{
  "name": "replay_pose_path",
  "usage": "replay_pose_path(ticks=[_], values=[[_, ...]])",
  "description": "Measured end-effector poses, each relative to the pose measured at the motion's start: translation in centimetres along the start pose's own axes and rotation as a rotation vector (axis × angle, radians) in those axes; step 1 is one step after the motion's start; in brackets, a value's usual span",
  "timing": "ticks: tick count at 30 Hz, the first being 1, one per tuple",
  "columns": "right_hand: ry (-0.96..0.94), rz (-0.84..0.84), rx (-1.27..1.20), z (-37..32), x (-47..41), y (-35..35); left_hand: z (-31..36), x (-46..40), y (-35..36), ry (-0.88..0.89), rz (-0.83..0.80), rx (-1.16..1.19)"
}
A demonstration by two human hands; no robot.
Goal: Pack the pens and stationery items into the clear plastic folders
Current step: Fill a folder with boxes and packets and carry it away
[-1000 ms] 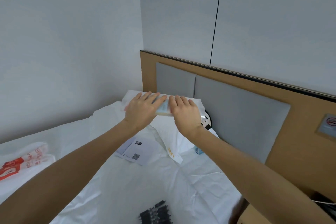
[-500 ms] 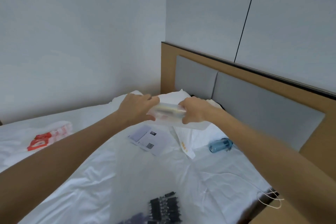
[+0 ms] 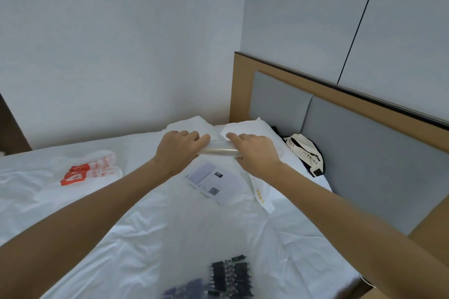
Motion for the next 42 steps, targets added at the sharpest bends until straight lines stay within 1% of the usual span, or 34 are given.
replay_pose_path(ticks=[4, 7, 9, 11, 13, 16, 20, 22, 24, 27, 30, 34, 36, 37, 40, 42], values=[[0.021, -0.034, 0.002, -0.7, -0.3, 0.3, -0.1, 0.5, 0.1, 0.004, 0.048, -0.037], [0.037, -0.052, -0.011, -0.7, -0.6, 0.1, -0.5, 0.8, -0.7, -0.012, 0.193, 0.006], [0.045, -0.052, -0.005, -0.6, -0.9, -0.1, -0.7, 1.2, -1.4, 0.013, 0.308, 0.048], [0.056, -0.052, 0.002, -0.3, -1.2, -0.4, -1.0, 1.5, -2.0, 0.044, 0.385, 0.074], [0.068, -0.063, -0.007, 0.2, -1.4, -0.6, -1.7, 1.8, -2.6, 0.033, 0.437, 0.116], [0.079, -0.066, -0.022, 1.0, -1.5, -0.9, -2.7, 2.1, -3.0, -0.018, 0.461, 0.156], [0.11, -0.06, -0.036, 2.3, -1.5, -1.4, -3.7, 2.5, -3.0, -0.093, 0.449, 0.185], [0.138, -0.063, -0.057, 3.1, -1.3, -1.6, -4.2, 2.5, -2.7, -0.163, 0.416, 0.218], [0.163, -0.067, -0.085, 3.8, -1.1, -2.0, -4.7, 2.7, -2.4, -0.271, 0.39, 0.273], [0.208, -0.093, -0.156, 4.6, -0.7, -2.5, -5.0, 3.1, -1.8, -0.436, 0.377, 0.413], [0.244, -0.143, -0.26, 5.3, -0.3, -2.7, -4.2, 2.5, -1.5, -0.505, 0.354, 0.522], [0.309, -0.186, -0.472, 6.6, 0.4, -3.0, -3.9, 1.5, -1.1, -0.618, 0.396, 0.68], [0.341, -0.185, -0.571, 7.2, 0.7, -2.9, -3.4, 1.0, -0.8, -0.679, 0.448, 0.791], [0.35, -0.182, -0.61, 7.5, 0.8, -2.9, -3.1, 0.7, -0.4, -0.718, 0.489, 0.893], [0.381, -0.169, -0.751, 8.5, 1.0, -3.0, -1.6, -0.3, 1.0, -0.876, 0.627, 1.296], [0.402, -0.18, -0.862, 9.1, 1.2, -3.1, -0.1, -1.4, 2.0, -0.956, 0.632, 1.581]])
Point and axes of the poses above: each hand's wrist, its own x-axis away from the middle knuckle, its own y-axis out of the palm, z = x × y, the point moved 9 cm from there along -x, towards the middle knuckle, and after that the axes turned 13 degrees about y, right-handed, at the moved point
